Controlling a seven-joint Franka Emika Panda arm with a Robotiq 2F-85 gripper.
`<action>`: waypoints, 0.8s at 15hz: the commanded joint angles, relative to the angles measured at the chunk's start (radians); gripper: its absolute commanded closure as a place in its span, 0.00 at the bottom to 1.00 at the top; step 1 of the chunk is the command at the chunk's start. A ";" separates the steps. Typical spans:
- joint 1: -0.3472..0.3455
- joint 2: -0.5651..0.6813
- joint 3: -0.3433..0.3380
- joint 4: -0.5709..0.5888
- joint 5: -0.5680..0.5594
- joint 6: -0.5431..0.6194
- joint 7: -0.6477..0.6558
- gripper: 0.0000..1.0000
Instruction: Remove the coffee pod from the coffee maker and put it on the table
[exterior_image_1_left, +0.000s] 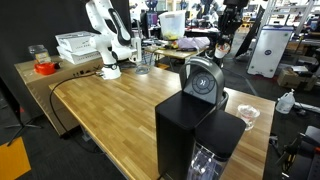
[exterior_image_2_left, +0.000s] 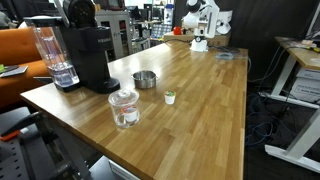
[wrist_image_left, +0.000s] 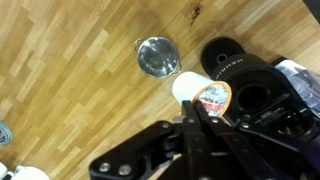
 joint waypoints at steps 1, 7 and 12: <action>-0.018 -0.037 -0.007 -0.040 -0.043 0.025 0.170 0.99; -0.033 -0.072 -0.060 -0.082 -0.008 0.029 0.329 0.99; -0.029 -0.069 -0.106 -0.099 0.063 0.022 0.317 0.99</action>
